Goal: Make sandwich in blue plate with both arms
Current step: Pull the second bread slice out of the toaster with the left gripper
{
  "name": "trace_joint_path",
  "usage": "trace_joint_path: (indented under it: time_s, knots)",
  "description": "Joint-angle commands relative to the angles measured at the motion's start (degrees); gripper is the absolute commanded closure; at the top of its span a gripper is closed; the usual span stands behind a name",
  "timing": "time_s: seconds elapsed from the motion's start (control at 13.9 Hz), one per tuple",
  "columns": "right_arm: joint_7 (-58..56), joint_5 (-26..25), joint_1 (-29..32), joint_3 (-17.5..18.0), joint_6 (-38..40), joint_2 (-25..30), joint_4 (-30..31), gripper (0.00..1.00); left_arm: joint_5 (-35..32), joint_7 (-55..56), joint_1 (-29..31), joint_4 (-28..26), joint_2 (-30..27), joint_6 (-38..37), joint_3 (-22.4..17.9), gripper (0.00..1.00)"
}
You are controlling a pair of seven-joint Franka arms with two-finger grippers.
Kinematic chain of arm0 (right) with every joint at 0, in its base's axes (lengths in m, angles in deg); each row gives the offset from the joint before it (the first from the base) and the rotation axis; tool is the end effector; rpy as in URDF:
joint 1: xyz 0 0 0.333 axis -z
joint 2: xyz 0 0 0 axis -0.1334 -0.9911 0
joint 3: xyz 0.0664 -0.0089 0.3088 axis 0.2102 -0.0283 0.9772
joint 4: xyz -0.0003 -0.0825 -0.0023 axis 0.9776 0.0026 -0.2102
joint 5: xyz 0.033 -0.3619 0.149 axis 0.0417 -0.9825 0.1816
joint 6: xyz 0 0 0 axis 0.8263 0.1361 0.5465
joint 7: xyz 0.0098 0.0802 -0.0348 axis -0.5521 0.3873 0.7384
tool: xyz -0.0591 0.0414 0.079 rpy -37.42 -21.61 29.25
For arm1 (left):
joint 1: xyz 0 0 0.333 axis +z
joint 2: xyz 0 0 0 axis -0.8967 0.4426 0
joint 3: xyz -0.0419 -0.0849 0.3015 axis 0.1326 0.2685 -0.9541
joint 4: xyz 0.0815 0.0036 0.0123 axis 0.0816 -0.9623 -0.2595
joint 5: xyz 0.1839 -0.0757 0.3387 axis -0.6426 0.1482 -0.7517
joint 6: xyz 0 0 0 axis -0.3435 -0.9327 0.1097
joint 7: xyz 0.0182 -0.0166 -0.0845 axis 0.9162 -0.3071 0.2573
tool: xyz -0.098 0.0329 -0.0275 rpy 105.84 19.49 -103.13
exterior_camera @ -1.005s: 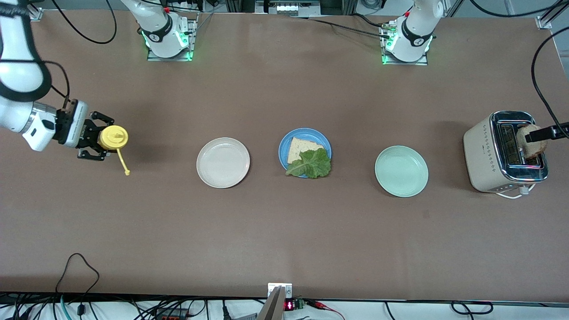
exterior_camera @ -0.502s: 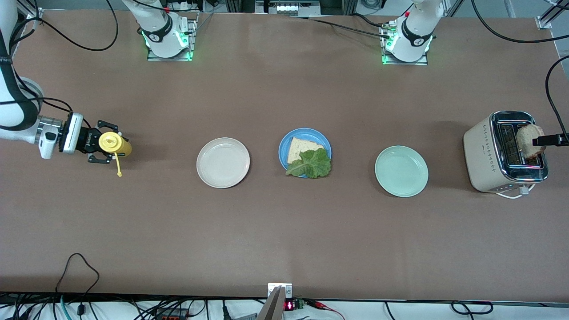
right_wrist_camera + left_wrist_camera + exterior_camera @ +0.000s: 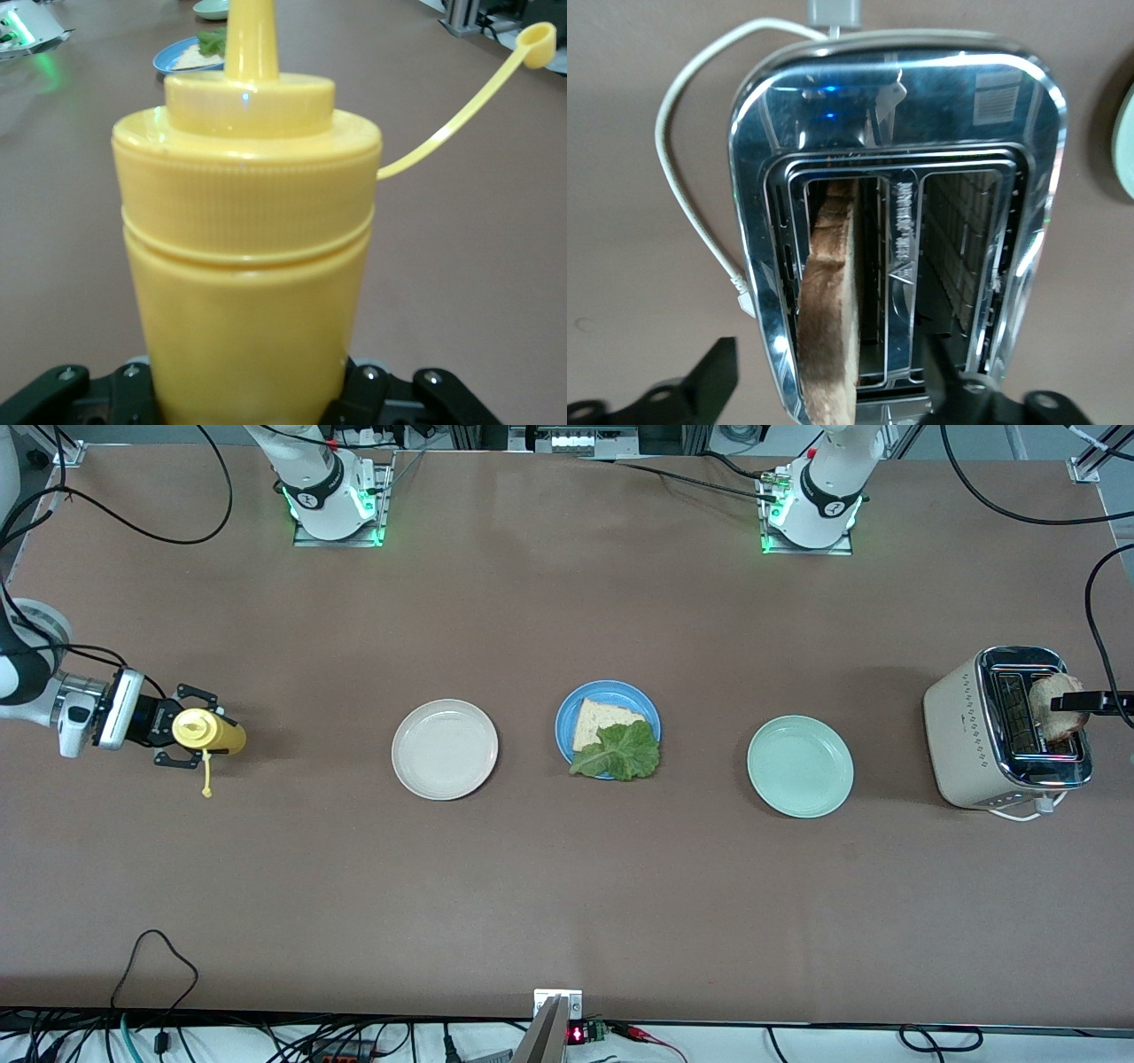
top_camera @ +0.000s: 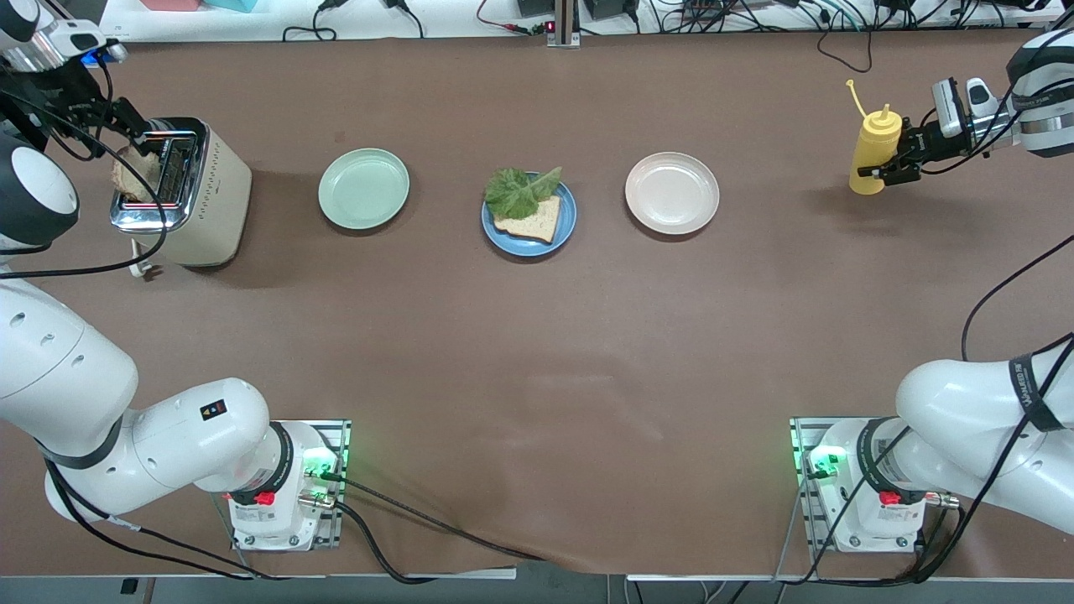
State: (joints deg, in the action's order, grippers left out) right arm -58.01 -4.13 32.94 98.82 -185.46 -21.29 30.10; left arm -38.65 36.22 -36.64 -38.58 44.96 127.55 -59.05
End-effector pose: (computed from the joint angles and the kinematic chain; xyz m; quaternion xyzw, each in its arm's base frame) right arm 0.5543 -0.2038 0.1972 -0.7087 -0.5521 -0.2949 0.3256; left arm 0.5775 0.2961 0.3644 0.9828 -0.0204 -0.1794 0.0385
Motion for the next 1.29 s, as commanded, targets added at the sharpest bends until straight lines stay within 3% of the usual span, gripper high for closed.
trace_joint_path:
  time_s: [0.0, 0.07, 0.14, 0.29, 0.5, 0.65, 0.72, 0.86, 0.93, 1.0, 1.22]
  knots:
    - [-0.4, -0.8, 2.9, 1.0, 1.8, -4.6, -3.6, 1.0, -1.0, -1.5, 0.5, 0.9, 0.5, -1.4, 0.7, 0.46]
    - [-0.4, -0.8, 3.3, 1.1, 1.8, -5.6, -3.7, 1.0, -1.0, -1.4, 0.4, 0.9, 0.6, -1.4, 0.7, 0.72]
    - [-0.3, -0.8, 3.6, 1.1, 1.7, -6.4, -4.0, 1.0, -1.0, -1.5, 0.4, 0.9, 0.5, -1.4, 0.7, 0.86]
    - [-0.3, -0.8, 4.0, 1.0, 1.6, -8.5, -5.2, 1.0, -1.0, -1.6, 0.5, 1.3, 0.5, -1.4, 0.9, 1.0]
    - [-0.4, -0.8, 4.5, 1.0, 1.5, -9.8, -5.4, 1.0, -1.0, -2.4, 0.6, 2.3, -0.9, -3.8, 1.2, 1.0]
    - [-0.4, -0.8, 4.6, 1.0, 1.4, -10.3, -5.5, 1.0, -0.3, -1.9, 0.2, 4.9, -3.5, -9.3, 1.5, 1.0]
    - [-0.4, -0.8, 4.6, 1.0, 1.4, -10.3, -5.5, 0.94, 1.7, -1.6, 0.1, 6.5, -4.6, -12.4, 1.5, 1.0]
    - [0.1, -0.8, 4.7, 1.0, 1.3, -10.4, -5.5, 0.6, 4.1, -0.3, -0.7, 11.7, -5.2, -19.7, 2.3, 1.0]
    - [0.2, -0.8, 4.7, 1.0, 1.2, -10.4, -5.5, 0.38, 4.2, 2.6, -1.9, 13.7, -5.5, -23.4, 3.3, 1.0]
    - [0.1, -0.7, 4.8, 1.0, 1.3, -10.4, -5.5, 0.0, 4.3, 6.0, -2.7, 14.6, -6.0, -25.5, 4.8, 1.0]
    - [0.1, -0.7, 5.5, 1.0, 1.3, -10.5, -5.5, 0.0, 8.3, 13.3, -2.9, 13.3, -7.1, -28.2, 12.7, 1.0]
